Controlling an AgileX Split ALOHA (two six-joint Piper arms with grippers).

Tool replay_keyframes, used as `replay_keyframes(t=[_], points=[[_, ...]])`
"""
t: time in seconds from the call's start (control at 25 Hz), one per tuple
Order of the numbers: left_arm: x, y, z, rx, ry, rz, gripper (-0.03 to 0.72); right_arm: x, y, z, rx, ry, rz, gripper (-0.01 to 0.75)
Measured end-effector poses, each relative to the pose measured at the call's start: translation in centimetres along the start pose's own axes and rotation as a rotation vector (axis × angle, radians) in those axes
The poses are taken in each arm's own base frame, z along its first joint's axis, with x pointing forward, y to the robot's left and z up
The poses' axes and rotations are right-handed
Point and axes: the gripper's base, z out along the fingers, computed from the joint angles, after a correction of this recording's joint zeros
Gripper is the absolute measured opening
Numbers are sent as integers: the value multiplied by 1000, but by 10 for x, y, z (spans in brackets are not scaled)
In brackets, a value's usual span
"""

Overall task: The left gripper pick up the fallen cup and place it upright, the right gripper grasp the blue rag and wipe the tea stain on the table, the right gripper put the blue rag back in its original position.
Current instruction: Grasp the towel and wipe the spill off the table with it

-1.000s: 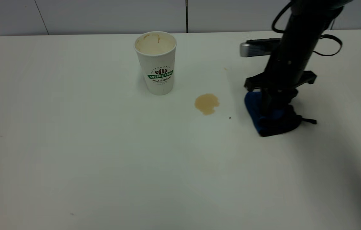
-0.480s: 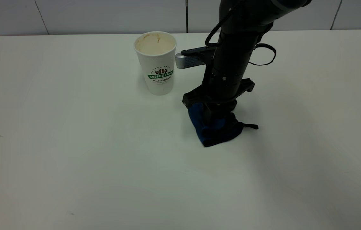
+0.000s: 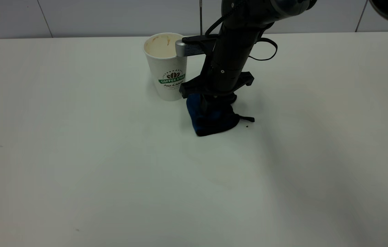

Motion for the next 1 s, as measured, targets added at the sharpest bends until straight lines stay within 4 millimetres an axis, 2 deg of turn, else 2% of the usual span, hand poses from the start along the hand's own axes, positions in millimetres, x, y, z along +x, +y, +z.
replay_keyframes(t=[0.2, 0.48, 0.76, 1.0], points=[[0, 0, 0, 0, 0, 0, 346, -8, -16, -2, 45, -66, 40, 94], [0, 0, 0, 0, 0, 0, 346, -11, -66, -11, 96, -97, 157, 94], [0, 0, 0, 0, 0, 0, 346, 0, -130, -26, 156, -25, 261, 94], [0, 0, 0, 0, 0, 0, 346, 23, -199, -47, 184, 66, 407, 94]])
